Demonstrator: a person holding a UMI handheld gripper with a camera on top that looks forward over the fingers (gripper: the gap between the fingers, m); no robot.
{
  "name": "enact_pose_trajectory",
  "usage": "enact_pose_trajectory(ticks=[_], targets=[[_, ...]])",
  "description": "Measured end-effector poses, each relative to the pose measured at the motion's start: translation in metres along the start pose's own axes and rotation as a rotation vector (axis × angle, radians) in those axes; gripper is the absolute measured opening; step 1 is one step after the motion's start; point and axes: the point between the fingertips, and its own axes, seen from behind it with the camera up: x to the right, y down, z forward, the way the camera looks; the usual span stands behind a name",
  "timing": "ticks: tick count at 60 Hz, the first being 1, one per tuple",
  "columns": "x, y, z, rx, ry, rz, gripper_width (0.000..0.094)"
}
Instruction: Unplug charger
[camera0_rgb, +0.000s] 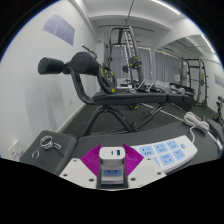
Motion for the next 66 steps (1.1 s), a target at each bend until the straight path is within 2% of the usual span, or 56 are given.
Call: enact_pose_trajectory(ticks=[3, 7, 10, 18, 24, 27, 34, 44, 52, 64, 66], targets=[[0.000, -0.001, 0.001, 0.002, -0.011, 0.002, 0.0219], [0.001, -0.010, -0.004, 0.022, -0.027, 0.027, 0.0191], [0.001, -0.013, -0.007, 0.004, -0.054, 0.083, 0.0191], [0.039, -0.109, -0.048, 0.195, -0.048, 0.057, 0.0189], [0.072, -0.162, -0.066, 0.212, -0.058, 0.048, 0.0189], [0.105, -0.175, -0.074, 0.210, -0.027, 0.018, 0.0189], [0.198, -0.158, -0.070, 0.147, 0.071, -0.041, 0.0197], [0.311, -0.071, -0.046, -0.071, 0.185, -0.092, 0.0223], [0.347, -0.014, -0.032, -0.197, 0.214, -0.094, 0.0244], [0.364, 0.039, -0.016, -0.325, 0.230, -0.117, 0.0309], [0.367, 0.040, -0.016, -0.319, 0.227, -0.117, 0.0339]])
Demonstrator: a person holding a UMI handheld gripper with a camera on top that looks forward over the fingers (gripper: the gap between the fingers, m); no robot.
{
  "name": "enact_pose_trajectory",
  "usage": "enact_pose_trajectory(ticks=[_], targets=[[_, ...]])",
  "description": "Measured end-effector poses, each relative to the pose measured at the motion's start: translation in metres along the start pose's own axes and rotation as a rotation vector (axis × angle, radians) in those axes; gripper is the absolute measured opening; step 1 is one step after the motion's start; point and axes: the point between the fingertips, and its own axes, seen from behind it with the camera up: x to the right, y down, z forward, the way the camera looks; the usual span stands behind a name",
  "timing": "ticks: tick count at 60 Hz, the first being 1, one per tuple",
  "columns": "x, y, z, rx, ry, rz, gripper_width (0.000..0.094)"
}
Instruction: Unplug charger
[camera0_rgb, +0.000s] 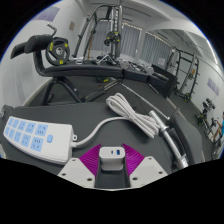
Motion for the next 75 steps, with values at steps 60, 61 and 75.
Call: enact_pose_trajectory(ticks=[60, 61, 75], targets=[[-0.032, 0.033, -0.378, 0.138, -0.010, 0.098, 0.0851], [-0.032, 0.033, -0.379, 0.140, -0.010, 0.095, 0.0851], [-0.027, 0.028, -0.381, 0.158, -0.004, 0.092, 0.0851]])
